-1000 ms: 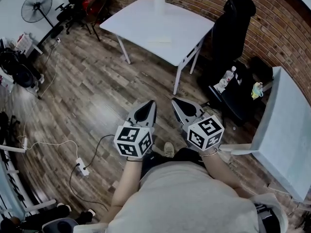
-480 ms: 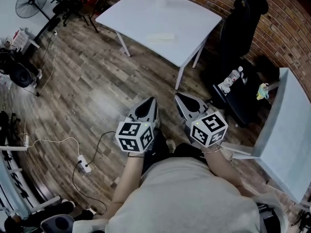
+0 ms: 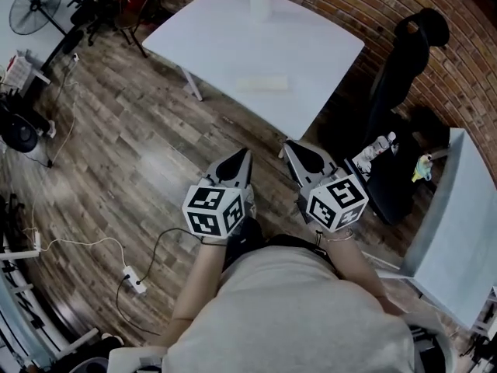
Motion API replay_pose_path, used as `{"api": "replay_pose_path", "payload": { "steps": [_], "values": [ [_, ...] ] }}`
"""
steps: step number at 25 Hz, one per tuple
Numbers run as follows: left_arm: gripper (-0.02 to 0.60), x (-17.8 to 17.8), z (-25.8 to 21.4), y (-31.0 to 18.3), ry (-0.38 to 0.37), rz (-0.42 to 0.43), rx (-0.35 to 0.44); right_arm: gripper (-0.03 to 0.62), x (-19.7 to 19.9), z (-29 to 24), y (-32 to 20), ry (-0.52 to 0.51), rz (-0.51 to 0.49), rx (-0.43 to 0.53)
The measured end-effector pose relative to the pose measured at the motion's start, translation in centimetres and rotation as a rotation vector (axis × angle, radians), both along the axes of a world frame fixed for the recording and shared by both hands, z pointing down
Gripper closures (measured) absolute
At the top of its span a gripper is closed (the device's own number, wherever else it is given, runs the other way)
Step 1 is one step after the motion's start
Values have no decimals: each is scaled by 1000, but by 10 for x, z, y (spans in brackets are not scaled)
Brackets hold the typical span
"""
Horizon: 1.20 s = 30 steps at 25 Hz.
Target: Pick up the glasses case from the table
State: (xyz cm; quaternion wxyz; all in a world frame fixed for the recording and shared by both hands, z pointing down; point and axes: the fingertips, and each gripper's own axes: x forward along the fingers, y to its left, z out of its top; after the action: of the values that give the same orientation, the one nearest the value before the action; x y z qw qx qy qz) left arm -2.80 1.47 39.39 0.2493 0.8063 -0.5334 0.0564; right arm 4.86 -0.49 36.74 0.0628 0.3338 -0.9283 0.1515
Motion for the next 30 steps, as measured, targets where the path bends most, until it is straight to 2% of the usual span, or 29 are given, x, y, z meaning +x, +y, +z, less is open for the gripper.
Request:
{"api": "replay_pose_path", "payload": {
  "steps": [5, 15, 22, 25, 30],
  "values": [
    [574, -43, -7, -62, -4, 29, -15, 597, -45, -5, -59, 7, -3, -1],
    [574, -87, -7, -153, 24, 86, -7, 596, -98, -2, -144, 84, -8, 2],
    [574, -97, 12, -171, 56, 104, -48, 593, -107, 12, -161, 152, -6, -14],
    [574, -95, 25, -169, 57, 103, -74, 562, -106, 25, -162, 184, -9, -37],
    [574, -99, 37, -178, 51, 58, -108, 556, -103, 36, -176, 210, -37, -57]
  ]
}}
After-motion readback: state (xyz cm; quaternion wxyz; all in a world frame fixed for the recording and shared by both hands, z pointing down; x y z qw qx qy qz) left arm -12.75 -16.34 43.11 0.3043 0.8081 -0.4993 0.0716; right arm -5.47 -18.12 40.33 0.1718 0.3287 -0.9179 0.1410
